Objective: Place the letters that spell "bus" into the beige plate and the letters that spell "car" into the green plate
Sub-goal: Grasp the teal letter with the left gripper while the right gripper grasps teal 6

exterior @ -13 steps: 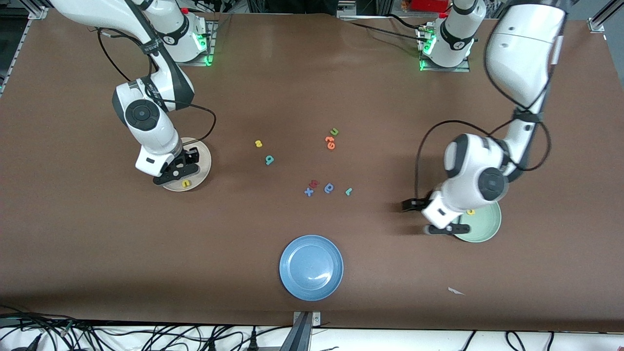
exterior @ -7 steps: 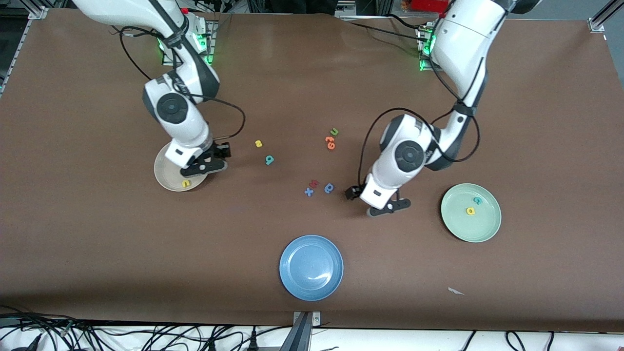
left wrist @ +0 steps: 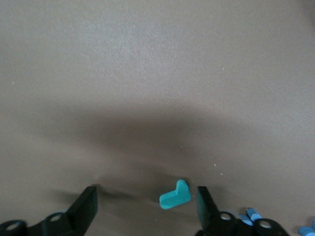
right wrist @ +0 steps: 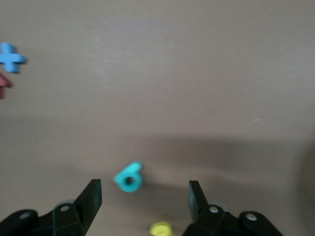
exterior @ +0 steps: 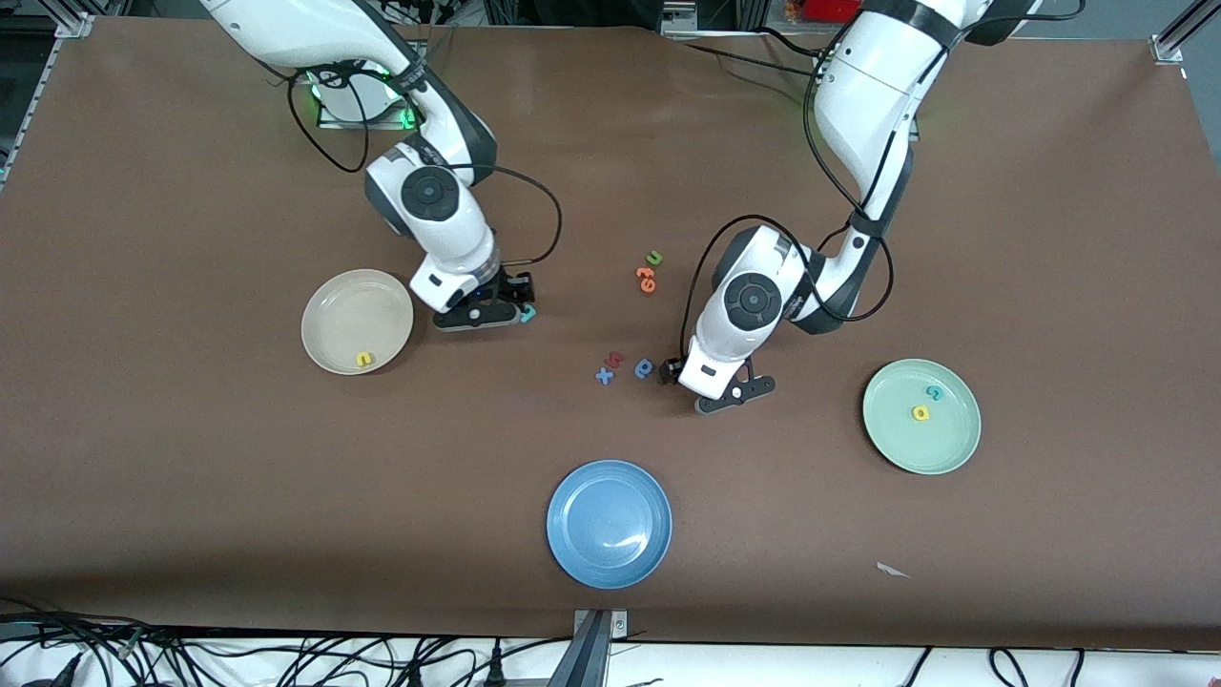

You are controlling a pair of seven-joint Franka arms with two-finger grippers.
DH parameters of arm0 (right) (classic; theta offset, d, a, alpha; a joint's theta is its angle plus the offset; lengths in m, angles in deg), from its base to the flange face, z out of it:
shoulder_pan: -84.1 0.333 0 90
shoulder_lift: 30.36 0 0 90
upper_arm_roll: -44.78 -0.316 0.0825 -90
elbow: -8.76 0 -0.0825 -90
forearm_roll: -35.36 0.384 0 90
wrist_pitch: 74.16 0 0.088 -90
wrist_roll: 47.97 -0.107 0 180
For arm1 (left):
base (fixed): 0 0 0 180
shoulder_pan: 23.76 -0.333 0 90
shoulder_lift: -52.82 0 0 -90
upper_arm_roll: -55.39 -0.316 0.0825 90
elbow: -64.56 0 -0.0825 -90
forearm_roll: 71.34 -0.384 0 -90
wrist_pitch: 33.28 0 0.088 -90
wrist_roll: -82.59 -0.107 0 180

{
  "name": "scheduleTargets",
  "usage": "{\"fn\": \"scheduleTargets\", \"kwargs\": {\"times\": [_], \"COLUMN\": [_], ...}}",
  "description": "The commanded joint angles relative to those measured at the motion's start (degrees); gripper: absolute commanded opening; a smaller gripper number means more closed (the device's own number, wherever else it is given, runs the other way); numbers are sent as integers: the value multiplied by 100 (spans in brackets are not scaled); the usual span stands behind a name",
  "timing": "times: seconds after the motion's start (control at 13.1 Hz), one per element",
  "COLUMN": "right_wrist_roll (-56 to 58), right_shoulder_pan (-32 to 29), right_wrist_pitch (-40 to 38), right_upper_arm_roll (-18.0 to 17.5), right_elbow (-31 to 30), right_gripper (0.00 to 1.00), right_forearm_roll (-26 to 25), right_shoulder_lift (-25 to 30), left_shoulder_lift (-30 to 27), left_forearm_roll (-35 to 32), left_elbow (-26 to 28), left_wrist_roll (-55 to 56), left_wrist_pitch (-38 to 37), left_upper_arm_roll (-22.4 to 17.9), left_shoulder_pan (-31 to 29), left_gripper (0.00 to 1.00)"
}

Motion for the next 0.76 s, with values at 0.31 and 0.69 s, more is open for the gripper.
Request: {"fn": "scheduleTargets", "kwargs": {"times": [0.31,0.69], "right_wrist_roll": [-309,-309], "right_shoulder_pan": [226,313], "right_wrist_pitch": [401,507], "right_upper_arm_roll": [71,185], "right_elbow": [219,166], "right_gripper": [80,80], "right_forearm_roll": [-105,-334], "right_shoulder_lift": [-502,-687], "left_shoulder_lift": [107,187], "left_forearm_roll": [-160,-160], "left_elbow": [-242,-331], "left_wrist_roll": [356,365], "left_wrist_pitch": [-83,-84], "left_upper_arm_roll": [-130,-350], "left_shoulder_pan": [248,380], "left_gripper": [60,54]}}
